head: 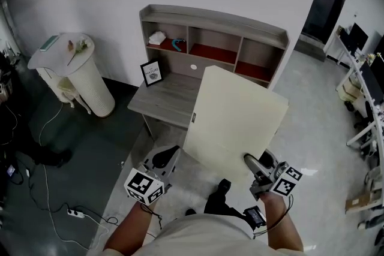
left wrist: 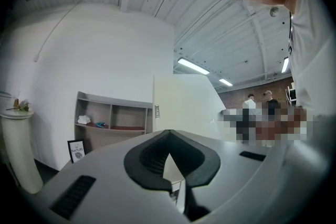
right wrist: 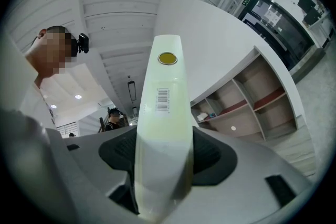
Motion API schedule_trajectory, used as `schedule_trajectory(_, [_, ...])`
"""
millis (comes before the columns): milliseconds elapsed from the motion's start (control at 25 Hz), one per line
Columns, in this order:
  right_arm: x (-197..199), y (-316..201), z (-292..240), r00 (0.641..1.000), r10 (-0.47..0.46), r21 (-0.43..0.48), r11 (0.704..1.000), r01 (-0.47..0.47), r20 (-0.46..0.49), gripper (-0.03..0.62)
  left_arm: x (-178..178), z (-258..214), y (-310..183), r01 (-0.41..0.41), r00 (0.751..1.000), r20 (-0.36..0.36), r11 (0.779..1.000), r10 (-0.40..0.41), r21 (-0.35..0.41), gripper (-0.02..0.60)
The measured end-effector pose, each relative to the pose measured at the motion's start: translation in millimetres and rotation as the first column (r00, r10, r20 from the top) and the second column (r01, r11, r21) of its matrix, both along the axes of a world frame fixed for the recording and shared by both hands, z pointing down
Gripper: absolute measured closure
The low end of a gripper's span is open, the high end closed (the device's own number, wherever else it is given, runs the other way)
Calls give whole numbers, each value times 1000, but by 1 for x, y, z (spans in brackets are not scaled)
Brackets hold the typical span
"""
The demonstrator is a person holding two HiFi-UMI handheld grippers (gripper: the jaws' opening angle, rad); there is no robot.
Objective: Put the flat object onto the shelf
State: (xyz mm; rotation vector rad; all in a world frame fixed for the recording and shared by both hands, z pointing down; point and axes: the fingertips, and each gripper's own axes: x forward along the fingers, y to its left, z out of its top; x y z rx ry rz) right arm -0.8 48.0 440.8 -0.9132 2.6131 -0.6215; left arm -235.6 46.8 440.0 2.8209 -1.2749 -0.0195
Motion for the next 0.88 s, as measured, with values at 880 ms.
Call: schedule_trajectory(880, [83,-224,11,997,-73,2,997,73,4,303,97,18,-220,27,999,31,998,-25,-62,569])
